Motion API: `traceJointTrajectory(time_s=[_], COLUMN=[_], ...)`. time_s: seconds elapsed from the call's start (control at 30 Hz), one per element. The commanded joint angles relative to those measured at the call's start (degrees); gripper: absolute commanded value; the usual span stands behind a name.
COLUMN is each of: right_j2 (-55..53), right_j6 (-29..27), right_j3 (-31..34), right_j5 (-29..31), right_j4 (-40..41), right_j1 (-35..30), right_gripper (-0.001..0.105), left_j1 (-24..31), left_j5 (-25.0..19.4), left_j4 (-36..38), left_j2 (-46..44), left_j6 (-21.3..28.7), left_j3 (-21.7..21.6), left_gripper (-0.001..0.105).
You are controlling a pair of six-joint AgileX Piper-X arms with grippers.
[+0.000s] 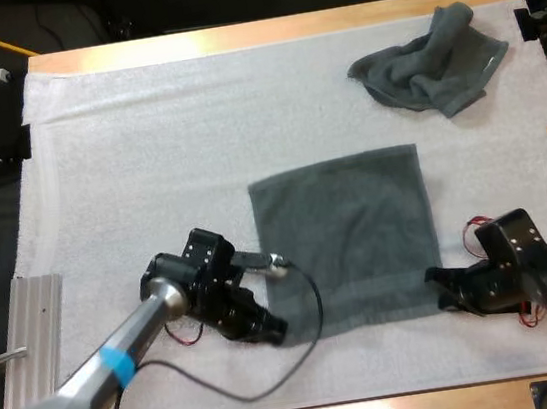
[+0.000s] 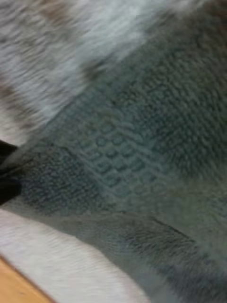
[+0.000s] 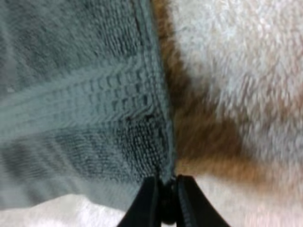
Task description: Pick towel from pile, fold and stack
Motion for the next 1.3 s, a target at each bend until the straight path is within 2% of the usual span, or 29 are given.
traceJointTrajectory(time_s=[0.0,0.3,0.43,0.47,0.53,0.6,0.67,0.77,0.83,0.93,1.13,1.27], right_j2=[-2.3,-19.3,-24.9,-25.6,-25.1,-22.2,-19.9,-13.0,-9.8,-4.1,-0.8,-0.8], right_j6=[-0.7,-0.5,3.6,7.2,10.8,16.5,18.4,21.9,23.8,29.6,36.2,37.6], right_j3=[-0.1,-0.1,-0.1,-0.1,-0.1,-0.1,-0.1,-0.1,-0.1,-0.1,-0.1,-0.1], right_j5=[-1.2,-3.1,-3.7,-3.7,-3.3,-0.1,2.1,5.1,5.8,8.4,15.1,19.3], right_j4=[2.4,18.1,19.4,15.7,10.7,3.8,0.6,-8.2,-12.4,-21.5,-29.9,-30.2], right_j1=[0.1,1.7,6.0,7.9,8.8,8.7,8.7,8.7,8.7,8.7,8.7,8.7], right_gripper=[0.0,0.0,0.0,0.0,0.0,0.0,0.0,0.0,0.0,0.0,0.0,0.0], left_j1=[-1.0,-10.3,-12.2,-11.8,-10.5,-7.0,-4.6,1.4,4.1,9.1,11.6,11.6], left_j5=[-1.0,-1.8,-1.7,-1.8,-1.3,1.8,3.2,3.4,3.4,3.2,5.6,6.2], left_j4=[2.5,9.0,8.3,6.9,4.5,0.3,-2.6,-11.6,-14.3,-17.5,-19.6,-21.4], left_j2=[-1.9,-13.4,-15.6,-15.6,-15.6,-15.6,-15.6,-15.5,-15.5,-15.3,-10.7,-6.6], left_j6=[1.0,-1.3,-3.8,-5.1,-6.0,-6.4,-7.9,-12.4,-13.1,-13.5,-13.5,-13.5], left_j3=[0.1,0.1,0.1,0.1,0.1,0.1,0.1,0.1,0.1,0.1,0.1,0.1], left_gripper=[0.0,0.0,0.0,0.0,0.0,0.0,0.0,0.0,0.0,0.0,0.0,0.0])
